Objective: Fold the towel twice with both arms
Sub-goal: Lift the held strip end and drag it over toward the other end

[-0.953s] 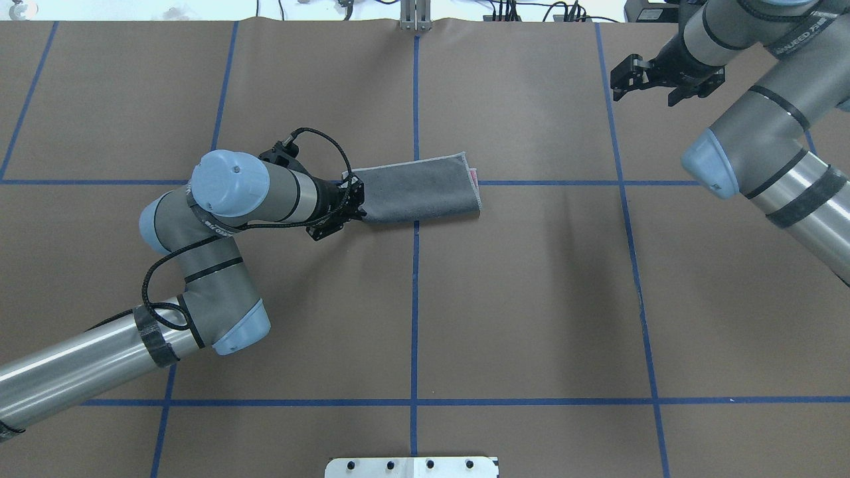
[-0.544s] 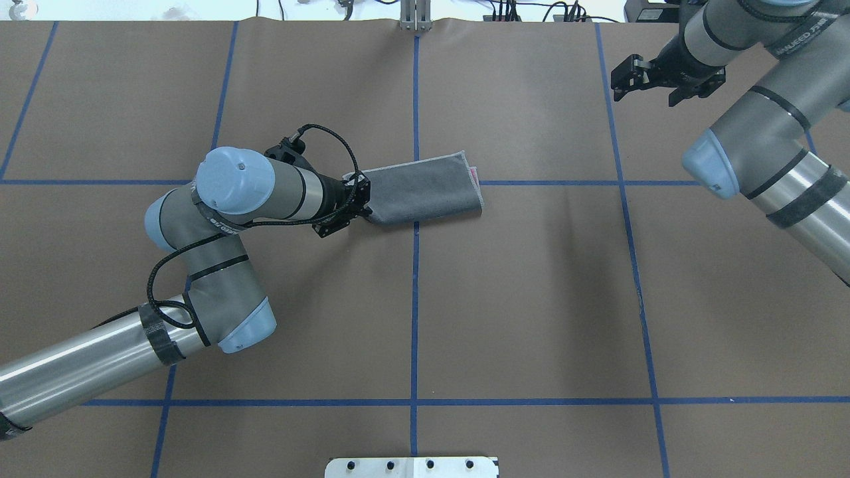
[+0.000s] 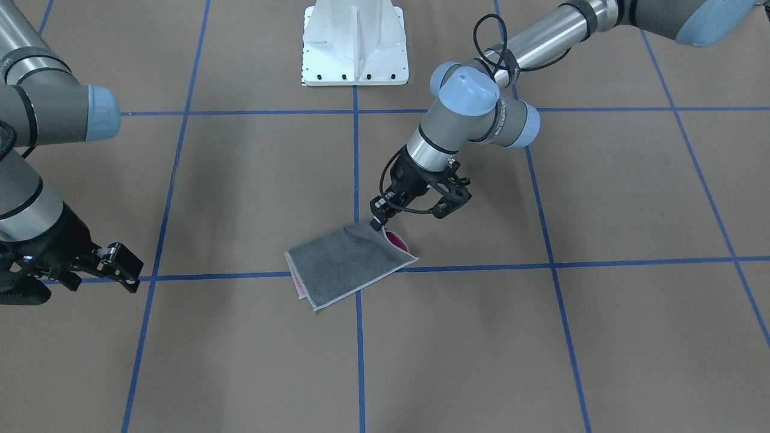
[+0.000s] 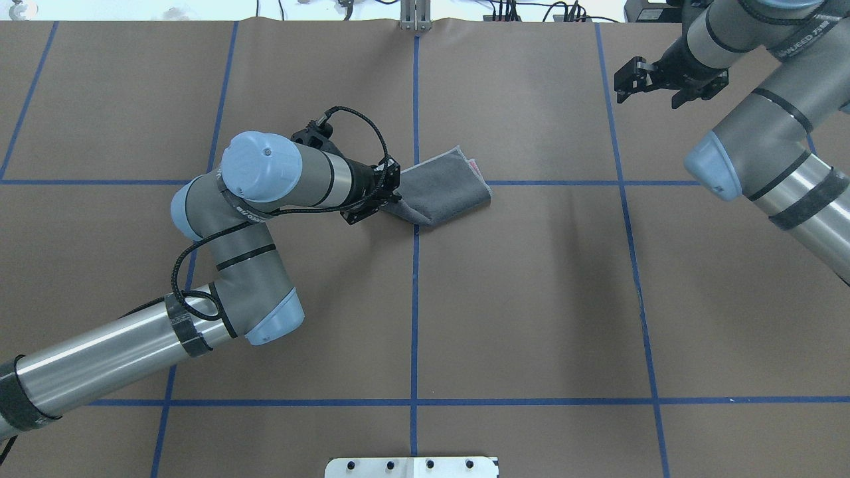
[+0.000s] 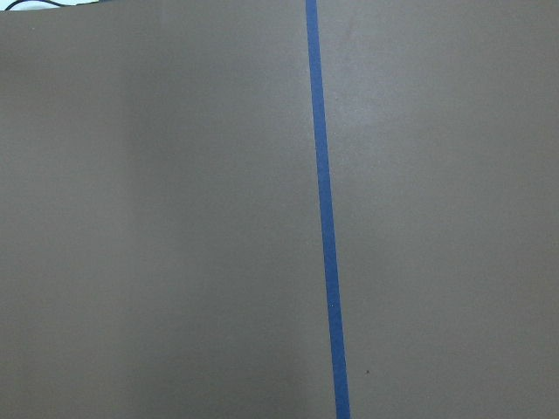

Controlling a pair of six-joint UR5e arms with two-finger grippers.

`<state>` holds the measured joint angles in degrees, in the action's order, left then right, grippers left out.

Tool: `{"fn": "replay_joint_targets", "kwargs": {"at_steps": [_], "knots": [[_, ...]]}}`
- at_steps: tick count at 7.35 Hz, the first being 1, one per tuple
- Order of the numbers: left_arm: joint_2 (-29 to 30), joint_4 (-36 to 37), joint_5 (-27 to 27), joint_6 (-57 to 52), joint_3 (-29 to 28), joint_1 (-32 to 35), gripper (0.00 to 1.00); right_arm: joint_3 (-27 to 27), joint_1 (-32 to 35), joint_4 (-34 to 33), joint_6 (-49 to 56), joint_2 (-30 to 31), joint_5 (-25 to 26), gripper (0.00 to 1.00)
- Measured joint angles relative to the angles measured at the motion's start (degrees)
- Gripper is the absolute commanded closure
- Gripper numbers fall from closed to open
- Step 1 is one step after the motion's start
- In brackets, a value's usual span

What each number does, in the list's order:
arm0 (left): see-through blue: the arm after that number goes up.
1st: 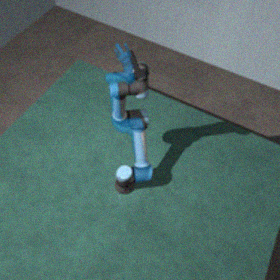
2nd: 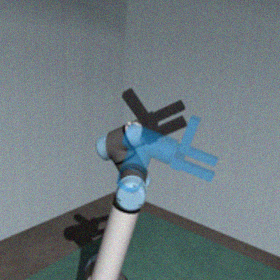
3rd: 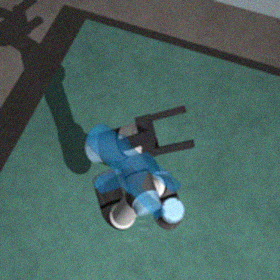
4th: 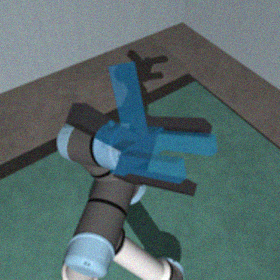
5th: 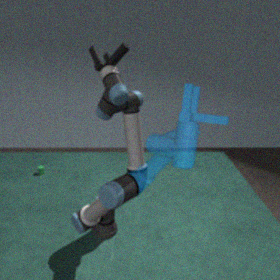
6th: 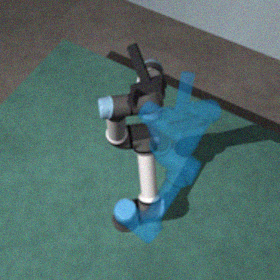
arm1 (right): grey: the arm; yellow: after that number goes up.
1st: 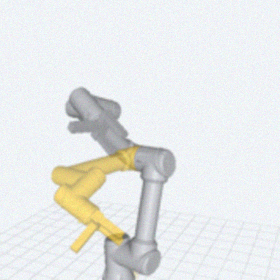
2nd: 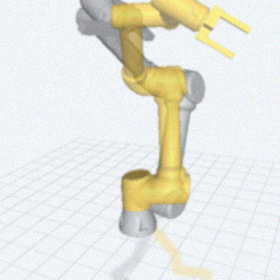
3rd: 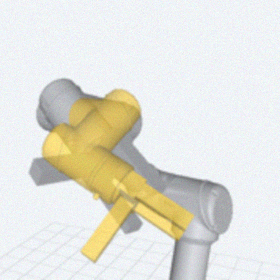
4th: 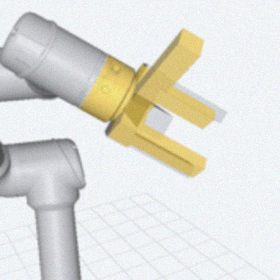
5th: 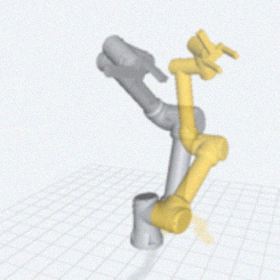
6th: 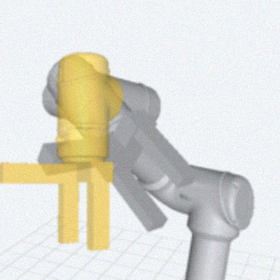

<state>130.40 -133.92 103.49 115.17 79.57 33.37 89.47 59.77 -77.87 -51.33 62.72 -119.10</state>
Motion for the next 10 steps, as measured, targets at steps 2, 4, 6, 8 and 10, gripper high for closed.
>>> {"fn": "replay_joint_targets", "kwargs": {"at_steps": [2, 4, 6, 8, 10], "knots": [[0.49, 0.05, -0.66, -2.88, -0.32, -0.04, 1.0, -0.02, -0.01, 0.0, -0.02, 0.03, 0.0, 0.0], [-1.33, -0.05, -0.79, -7.21, 0.58, 0.27, 1.0, -0.02, -0.04, 0.0, -0.07, 0.04, 0.03, 0.0], [-7.35, -0.13, -0.34, -12.34, 5.11, 0.35, 1.0, 0.0, -0.07, 0.02, -0.03, 0.04, 0.08, 0.0], [-14.36, -0.33, 0.21, -16.85, 10.73, 0.37, 1.0, 0.06, -0.08, 0.06, 0.0, -0.01, 0.09, 0.0], [-16.44, -0.25, 0.85, -18.01, 13.18, 0.21, 1.0, 0.08, -0.06, 0.03, 0.0, -0.04, 0.09, 0.0]]}}
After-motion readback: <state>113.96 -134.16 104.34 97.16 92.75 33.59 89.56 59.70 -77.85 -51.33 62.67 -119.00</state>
